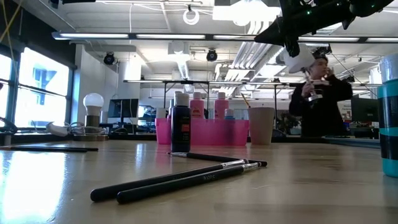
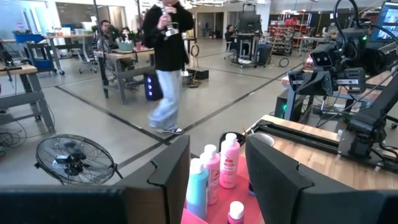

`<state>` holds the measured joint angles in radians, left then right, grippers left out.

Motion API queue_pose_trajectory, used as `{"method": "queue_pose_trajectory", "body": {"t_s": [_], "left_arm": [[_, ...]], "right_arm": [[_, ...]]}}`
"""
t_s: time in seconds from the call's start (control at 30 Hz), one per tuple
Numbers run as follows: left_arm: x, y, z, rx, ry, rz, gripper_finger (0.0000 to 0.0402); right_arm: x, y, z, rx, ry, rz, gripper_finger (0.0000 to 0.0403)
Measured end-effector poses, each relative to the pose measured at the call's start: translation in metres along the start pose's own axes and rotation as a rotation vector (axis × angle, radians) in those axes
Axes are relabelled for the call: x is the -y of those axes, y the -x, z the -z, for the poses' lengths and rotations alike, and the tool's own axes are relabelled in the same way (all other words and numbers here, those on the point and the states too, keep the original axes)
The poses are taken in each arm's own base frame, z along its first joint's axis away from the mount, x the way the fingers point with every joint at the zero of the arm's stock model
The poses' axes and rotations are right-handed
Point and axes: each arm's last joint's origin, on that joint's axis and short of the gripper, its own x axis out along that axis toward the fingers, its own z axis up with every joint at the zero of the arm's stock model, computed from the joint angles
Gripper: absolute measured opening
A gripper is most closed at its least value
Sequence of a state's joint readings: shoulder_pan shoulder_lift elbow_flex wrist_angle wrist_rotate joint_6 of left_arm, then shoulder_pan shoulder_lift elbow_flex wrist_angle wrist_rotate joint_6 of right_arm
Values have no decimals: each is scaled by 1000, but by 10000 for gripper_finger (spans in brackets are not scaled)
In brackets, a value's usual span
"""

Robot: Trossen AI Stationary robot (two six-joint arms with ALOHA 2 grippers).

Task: Pick & Place Paint Supplies
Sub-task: Put the small purple paint bottle into the pink bin

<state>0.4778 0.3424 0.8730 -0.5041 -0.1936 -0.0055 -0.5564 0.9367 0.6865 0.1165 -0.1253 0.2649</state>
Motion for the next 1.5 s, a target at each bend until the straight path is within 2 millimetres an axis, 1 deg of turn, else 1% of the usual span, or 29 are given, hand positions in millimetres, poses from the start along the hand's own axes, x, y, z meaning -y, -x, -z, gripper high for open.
{"method": "queue_pose_trajectory", "body": {"t_s": [0.27, 0.63, 0.97, 1.13, 1.27, 1.5], "left_arm": [[0, 0, 4, -38, -7, -1, 152], [0, 0, 4, -39, -6, -3, 152], [-1, 0, 5, -48, -8, -35, 152], [-1, 0, 5, -51, 21, -36, 152], [-1, 0, 5, -50, 73, -37, 152], [-1, 0, 2, -23, 99, -36, 152]], "right_arm": [[0, 0, 0, 0, 0, 0, 4], [0, 0, 0, 0, 0, 2, 4], [4, 0, -1, 36, 0, 135, 4], [6, -4, 1, 35, -22, 180, 4], [7, -9, 3, 35, -30, 168, 4], [8, -18, 2, 67, -19, 164, 4]]}}
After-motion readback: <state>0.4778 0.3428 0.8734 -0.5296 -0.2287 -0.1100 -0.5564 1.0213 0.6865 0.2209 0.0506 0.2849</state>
